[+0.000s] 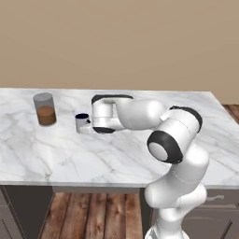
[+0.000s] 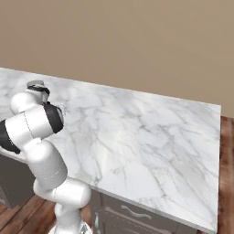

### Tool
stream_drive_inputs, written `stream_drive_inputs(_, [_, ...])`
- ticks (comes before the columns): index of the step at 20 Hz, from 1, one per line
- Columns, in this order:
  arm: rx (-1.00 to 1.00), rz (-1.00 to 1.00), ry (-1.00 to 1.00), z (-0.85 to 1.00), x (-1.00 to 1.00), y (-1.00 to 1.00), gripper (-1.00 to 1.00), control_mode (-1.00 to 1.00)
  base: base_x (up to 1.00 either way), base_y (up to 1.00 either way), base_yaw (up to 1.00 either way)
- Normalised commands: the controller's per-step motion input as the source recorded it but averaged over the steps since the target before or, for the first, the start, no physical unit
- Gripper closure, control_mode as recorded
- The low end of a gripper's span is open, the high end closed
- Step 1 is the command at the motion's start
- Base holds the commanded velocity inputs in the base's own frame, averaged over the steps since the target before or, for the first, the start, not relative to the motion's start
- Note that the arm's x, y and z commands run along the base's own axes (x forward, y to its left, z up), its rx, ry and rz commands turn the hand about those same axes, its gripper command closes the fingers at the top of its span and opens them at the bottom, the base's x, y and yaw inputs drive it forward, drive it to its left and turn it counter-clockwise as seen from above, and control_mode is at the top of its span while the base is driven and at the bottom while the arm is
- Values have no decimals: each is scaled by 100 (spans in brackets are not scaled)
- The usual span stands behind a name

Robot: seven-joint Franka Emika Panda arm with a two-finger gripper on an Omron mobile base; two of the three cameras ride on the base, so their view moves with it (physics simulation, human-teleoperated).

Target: Open the cabinet directly in front. Then move the wine and the mug to the dining counter with the jar on it.

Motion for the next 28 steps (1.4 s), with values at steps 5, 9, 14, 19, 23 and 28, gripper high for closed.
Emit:
stream_drive_inputs(5, [0,0,0,11,0,0,-100,-100,0,0,0])
stream_drive_inputs(9, [1,-2,0,96,-3,0,-100,-100,0,0,0])
stream_drive_inputs(14, [0,-2,8,100,-3,-3,-100,-100,0,0,0])
stream_drive_inputs(19, [-2,-7,37,100,-28,-38,-100,-100,0,0,0])
stream_drive_inputs(23, [-2,-14,40,100,-14,-40,-100,-100,0,0,0])
stream_drive_inputs(28, [-3,-15,20,27,4,-13,-100,-100,0,0,0])
